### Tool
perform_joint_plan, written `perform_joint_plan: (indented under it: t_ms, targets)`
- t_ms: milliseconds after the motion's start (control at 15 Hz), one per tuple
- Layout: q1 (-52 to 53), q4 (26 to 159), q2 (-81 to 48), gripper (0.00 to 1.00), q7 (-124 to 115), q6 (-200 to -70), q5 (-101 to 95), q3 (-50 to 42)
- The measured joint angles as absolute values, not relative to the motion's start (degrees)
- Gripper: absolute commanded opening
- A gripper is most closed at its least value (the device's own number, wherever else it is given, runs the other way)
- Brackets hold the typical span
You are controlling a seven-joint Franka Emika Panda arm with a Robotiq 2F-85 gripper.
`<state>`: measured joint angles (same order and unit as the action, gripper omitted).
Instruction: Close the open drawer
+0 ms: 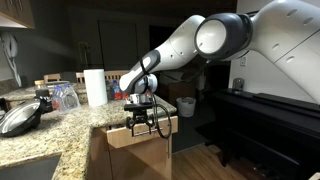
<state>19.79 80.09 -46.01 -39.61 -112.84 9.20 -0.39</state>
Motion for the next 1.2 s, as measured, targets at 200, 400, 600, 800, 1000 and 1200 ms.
perform_joint_plan:
  t_ms: [200,400,600,800,1000,1200]
  targets:
    - [18.3,88.2,-43.1,1.0,-43.2,-120.8,12.4,-0.2]
    - [16.4,96.4,-40.8,1.0,-45.6,-130.5,15.7,-0.2]
    - [14.7,103.9,-38.7,1.0,-47.3,-140.3,19.2,-0.2]
    - [14.4,109.7,-36.9,1.0,-50.6,-148.8,21.3,0.0]
    - [14.4,111.6,-35.4,1.0,-52.3,-149.0,21.6,0.5]
    - [14.7,111.7,-35.3,1.0,-52.9,-149.9,21.0,0.3]
